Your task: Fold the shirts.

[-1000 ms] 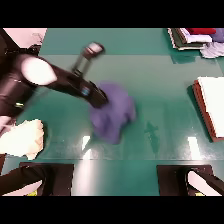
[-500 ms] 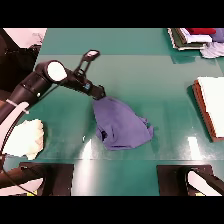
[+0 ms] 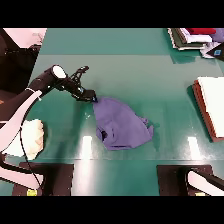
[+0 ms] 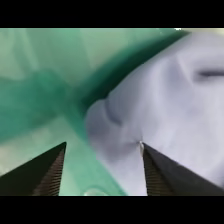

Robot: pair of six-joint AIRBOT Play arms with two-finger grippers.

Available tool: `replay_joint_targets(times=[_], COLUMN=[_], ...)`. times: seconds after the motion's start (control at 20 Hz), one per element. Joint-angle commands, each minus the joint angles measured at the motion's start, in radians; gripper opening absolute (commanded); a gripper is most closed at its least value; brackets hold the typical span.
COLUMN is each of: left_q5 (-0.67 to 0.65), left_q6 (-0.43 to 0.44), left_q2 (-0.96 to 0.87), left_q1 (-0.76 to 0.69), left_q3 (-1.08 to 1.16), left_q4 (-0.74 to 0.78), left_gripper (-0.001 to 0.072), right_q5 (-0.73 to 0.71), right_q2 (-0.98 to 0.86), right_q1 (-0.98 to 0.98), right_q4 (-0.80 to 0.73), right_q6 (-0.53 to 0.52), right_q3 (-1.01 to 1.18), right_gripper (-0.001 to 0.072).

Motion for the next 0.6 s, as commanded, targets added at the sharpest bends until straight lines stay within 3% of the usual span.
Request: replay_joint_targets(times=[0.0, 0.1, 0.35, 0.4, 0.45, 0.5, 0.55], left_q5=[0.081, 0.086, 0.062, 0.063, 0.064, 0.066, 0.064], left_q6=[0.019, 0.019, 0.022, 0.022, 0.023, 0.023, 0.023], left_q2=[-0.034, -0.033, 0.007, 0.019, 0.032, 0.041, 0.043], left_q1=[-0.009, 0.005, 0.017, 0.016, 0.016, 0.016, 0.016], left_q3=[0.002, 0.021, 0.109, 0.117, 0.121, 0.121, 0.122], left_q4=[-0.051, -0.055, -0.031, -0.027, -0.027, -0.027, -0.026], left_gripper=[0.0472, 0.0054, 0.0031, 0.003, 0.0031, 0.0031, 0.0031], right_q5=[0.106, 0.143, 0.032, -0.007, -0.04, -0.068, -0.085], right_q2=[-0.053, -0.06, -0.007, 0.0, -0.004, -0.019, -0.041], right_q1=[0.01, 0.01, 0.01, 0.01, 0.01, 0.01, 0.011], right_q4=[0.0, 0.0, 0.004, 0.025, 0.061, 0.105, 0.146], right_q6=[0.002, 0.002, 0.001, 0.001, 0.001, 0.0, -0.017], right_q3=[-0.002, -0.066, -0.489, -0.592, -0.682, -0.768, -0.835], right_gripper=[0.0019, 0.0019, 0.0026, 0.02, 0.0474, 0.053, 0.0519])
